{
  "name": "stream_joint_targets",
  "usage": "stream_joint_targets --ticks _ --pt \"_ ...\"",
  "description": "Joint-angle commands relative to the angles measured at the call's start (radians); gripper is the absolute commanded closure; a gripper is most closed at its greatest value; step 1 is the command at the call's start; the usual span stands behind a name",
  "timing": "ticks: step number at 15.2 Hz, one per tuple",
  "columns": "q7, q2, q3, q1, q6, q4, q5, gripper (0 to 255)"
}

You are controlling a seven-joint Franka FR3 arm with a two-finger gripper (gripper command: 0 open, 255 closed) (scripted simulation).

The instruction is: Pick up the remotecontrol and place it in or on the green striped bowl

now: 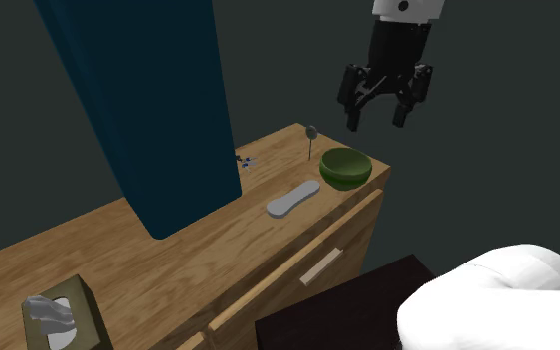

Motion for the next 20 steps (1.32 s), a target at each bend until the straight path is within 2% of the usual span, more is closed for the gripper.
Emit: stream_joint_targets --ticks 1,10,20 --pt "0.0 0.0 0.0 0.0 0.0 0.0 0.0 0" --pt "0.301 0.152 0.127 -0.062 0.324 -0.15 0.08 0" --pt "0.629 0.468 0.242 -0.136 0.68 -0.167 0.102 0"
